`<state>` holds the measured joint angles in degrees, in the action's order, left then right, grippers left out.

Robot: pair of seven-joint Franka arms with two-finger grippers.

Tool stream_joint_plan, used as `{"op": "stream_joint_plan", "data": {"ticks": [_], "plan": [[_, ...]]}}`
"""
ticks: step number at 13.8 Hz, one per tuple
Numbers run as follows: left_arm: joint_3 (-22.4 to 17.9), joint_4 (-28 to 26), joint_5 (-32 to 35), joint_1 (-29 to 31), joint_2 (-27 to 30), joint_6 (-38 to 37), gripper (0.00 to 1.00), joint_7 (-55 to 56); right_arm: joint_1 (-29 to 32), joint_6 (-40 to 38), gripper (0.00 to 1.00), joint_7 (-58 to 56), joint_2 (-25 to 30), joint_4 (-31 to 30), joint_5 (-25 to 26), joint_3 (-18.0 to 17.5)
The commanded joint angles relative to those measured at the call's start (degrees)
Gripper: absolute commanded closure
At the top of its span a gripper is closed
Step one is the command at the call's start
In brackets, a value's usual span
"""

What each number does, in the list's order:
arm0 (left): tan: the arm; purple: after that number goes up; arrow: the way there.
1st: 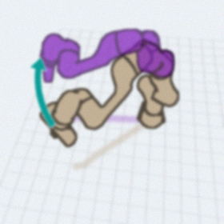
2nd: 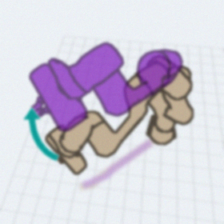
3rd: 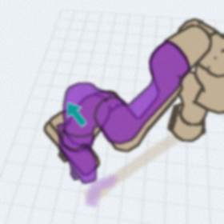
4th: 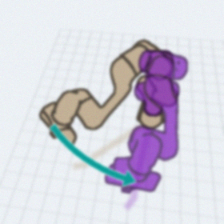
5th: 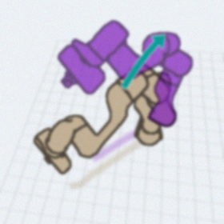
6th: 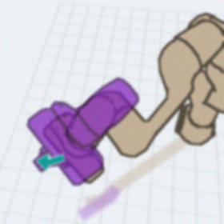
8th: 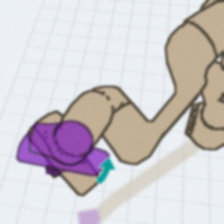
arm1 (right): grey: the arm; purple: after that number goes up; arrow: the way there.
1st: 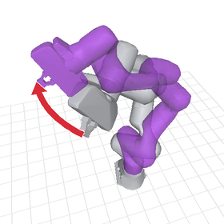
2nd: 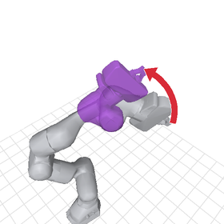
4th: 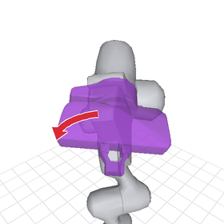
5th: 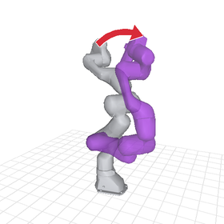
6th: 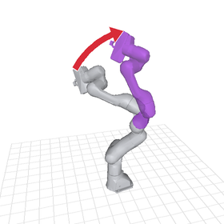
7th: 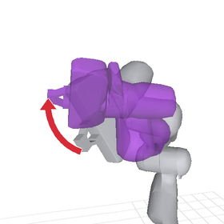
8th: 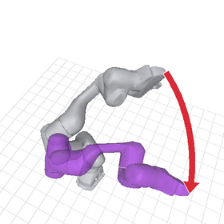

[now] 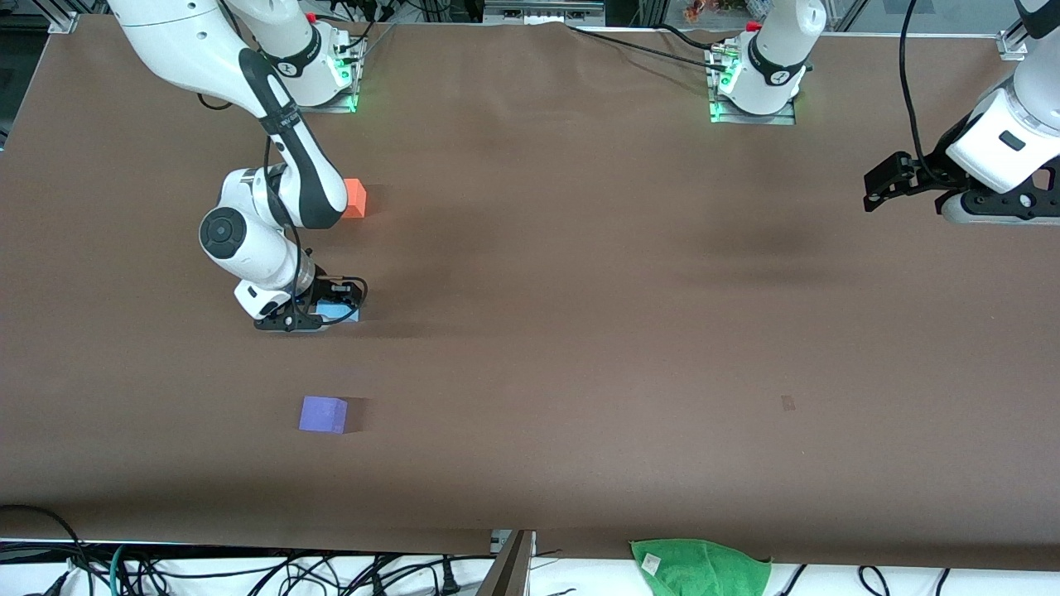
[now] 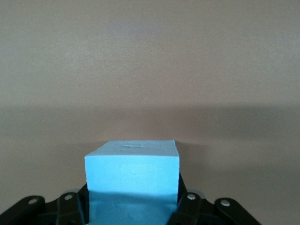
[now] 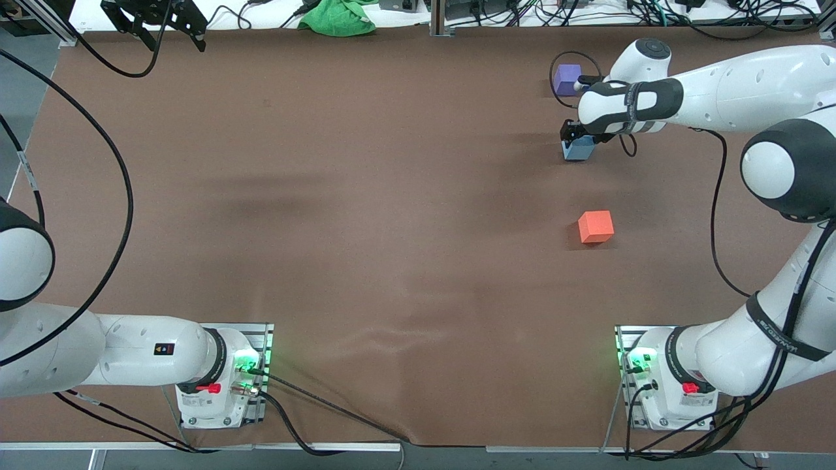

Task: Place blue block between orange and purple blocks
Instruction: 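Lower the blue block between orange and purple blocks, open the right gripper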

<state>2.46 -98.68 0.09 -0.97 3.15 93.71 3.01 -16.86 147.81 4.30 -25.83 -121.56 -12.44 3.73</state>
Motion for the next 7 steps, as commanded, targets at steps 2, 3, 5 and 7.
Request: {"op": "stream_joint_plan", "data": {"ticks": [2,3,5,7], "plan": [[-0.18,1.74,-1.23,-0.34,-0.77,-0.55,0.0,0.25,0.08,1.51,0.29,0.98,-0.1,-0.88,-1.18,-0.03],[-0.18,1.74,-1.15,-0.34,-0.77,-0.55,0.0,0.25,0.08,1.34,0.0,0.98,0.08,-0.7,-1.18,-0.03],[-0.18,1.74,-1.23,-0.34,-0.77,-0.64,0.0,0.25,0.08,0.81,0.0,1.32,1.65,0.26,-1.27,0.14],[-0.18,1.74,-1.15,-0.34,-0.77,-0.64,0.0,0.25,-0.01,-4.52,0.0,2.47,5.07,2.19,-1.19,0.23]]}}
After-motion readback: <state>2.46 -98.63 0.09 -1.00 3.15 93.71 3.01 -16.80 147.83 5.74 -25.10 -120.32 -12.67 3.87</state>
